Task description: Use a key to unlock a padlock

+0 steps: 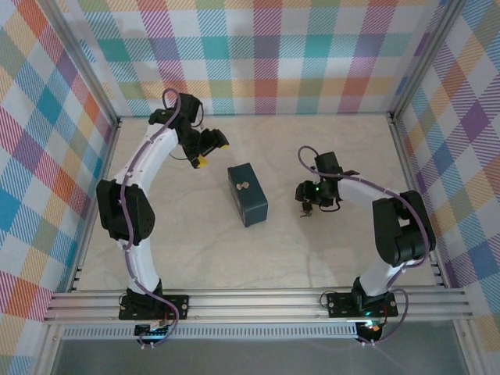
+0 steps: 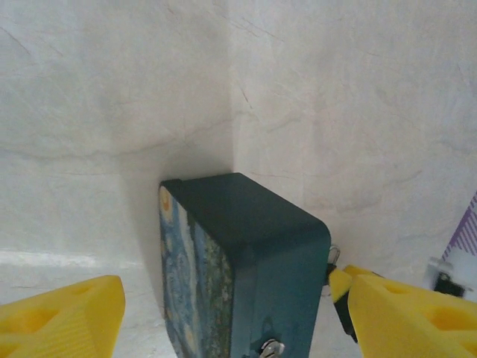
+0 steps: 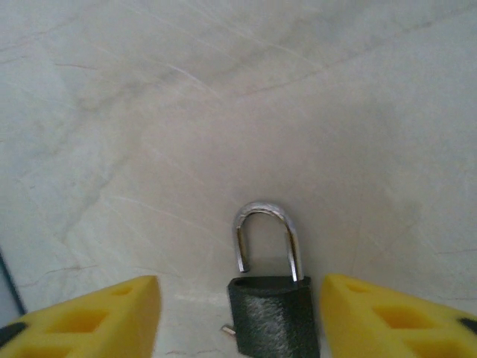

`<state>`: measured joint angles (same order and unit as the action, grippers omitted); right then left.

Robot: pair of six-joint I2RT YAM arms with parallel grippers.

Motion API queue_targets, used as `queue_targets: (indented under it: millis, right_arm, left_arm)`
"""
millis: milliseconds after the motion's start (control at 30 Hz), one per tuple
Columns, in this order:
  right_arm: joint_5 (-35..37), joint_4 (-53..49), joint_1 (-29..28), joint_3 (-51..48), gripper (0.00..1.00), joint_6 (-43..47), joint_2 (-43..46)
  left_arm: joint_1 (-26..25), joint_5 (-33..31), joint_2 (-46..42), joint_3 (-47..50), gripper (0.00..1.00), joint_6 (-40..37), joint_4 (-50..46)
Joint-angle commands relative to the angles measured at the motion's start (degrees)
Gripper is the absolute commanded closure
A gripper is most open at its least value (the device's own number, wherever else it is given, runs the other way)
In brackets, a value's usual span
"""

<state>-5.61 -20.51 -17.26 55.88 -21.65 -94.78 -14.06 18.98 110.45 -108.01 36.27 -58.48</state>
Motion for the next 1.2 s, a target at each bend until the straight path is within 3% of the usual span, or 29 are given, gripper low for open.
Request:
queue_targets:
  millis: [0,133,333,533,1000,1167]
  right_arm:
    - [-5.47,-1.21,-1.21,2.89,0.23,3.33,7.49]
    - [-10.25,-0.43,-5.92,4.81,0.0,2.45,11.56]
    - [-8.08,1.37,-16.87,7.85,0.0,2.23,11.05]
    - [-0.4,-1.37,-23.69,11.25,0.0,2.53,7.41]
    - [9.39,-8.49,-29.63,18.47,0.0,3.68,-4.72]
    - [9.76,-8.75,-29.27,18.49,0.09,0.43,-5.9]
  left_arm:
    - [1.92,-2.1,-2.44,1.71,0.21,-3.01,-2.87]
    - [2.55,-1.56,-3.44,4.31,0.21,-2.76,-1.75]
    - [2.63,-2.1,-4.05,6.18,0.21,-2.15,-0.94]
    - [2.86,-2.67,-4.79,6.9,0.21,-1.92,-0.99]
    - [3.12,-2.48,-5.86,8.67,0.21,-2.5,-0.32]
    - [3.93,-2.72,-6.29,8.84,0.21,-3.17,-0.61]
